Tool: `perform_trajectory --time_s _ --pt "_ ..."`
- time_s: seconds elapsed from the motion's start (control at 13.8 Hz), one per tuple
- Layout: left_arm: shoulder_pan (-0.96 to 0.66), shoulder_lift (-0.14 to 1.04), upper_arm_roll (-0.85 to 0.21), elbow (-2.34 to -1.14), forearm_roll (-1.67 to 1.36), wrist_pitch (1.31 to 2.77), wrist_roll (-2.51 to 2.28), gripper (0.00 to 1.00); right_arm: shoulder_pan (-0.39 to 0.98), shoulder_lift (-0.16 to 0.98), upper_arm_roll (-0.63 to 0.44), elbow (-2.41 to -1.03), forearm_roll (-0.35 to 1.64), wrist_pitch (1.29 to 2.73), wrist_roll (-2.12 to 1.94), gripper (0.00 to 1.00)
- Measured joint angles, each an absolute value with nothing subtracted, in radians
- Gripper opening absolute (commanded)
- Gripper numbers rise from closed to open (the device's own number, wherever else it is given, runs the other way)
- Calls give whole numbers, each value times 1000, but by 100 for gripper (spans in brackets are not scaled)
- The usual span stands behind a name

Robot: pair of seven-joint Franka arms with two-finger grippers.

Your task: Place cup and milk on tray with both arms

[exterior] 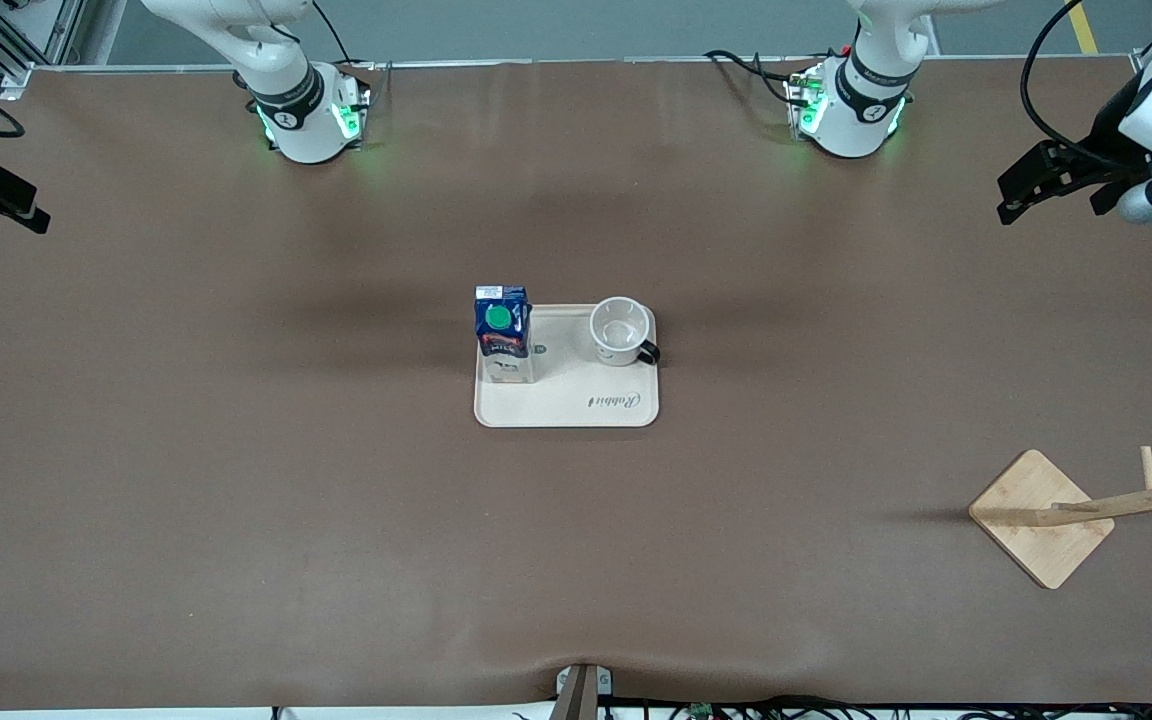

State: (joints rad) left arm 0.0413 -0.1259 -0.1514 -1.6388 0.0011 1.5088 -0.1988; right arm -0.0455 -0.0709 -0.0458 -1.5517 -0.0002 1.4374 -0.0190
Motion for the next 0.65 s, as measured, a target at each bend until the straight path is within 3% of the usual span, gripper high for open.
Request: perform_trajectory --time_s 0.29,0.65 --pt "113 -126 -230 -1639 -2 1510 -199 100 -45 -71 -46 -1552 0 1437 -19 100" --pt "120 -120 -235 -1626 -2 1517 -199 100 -45 -71 -46 -1552 0 1437 -19 100"
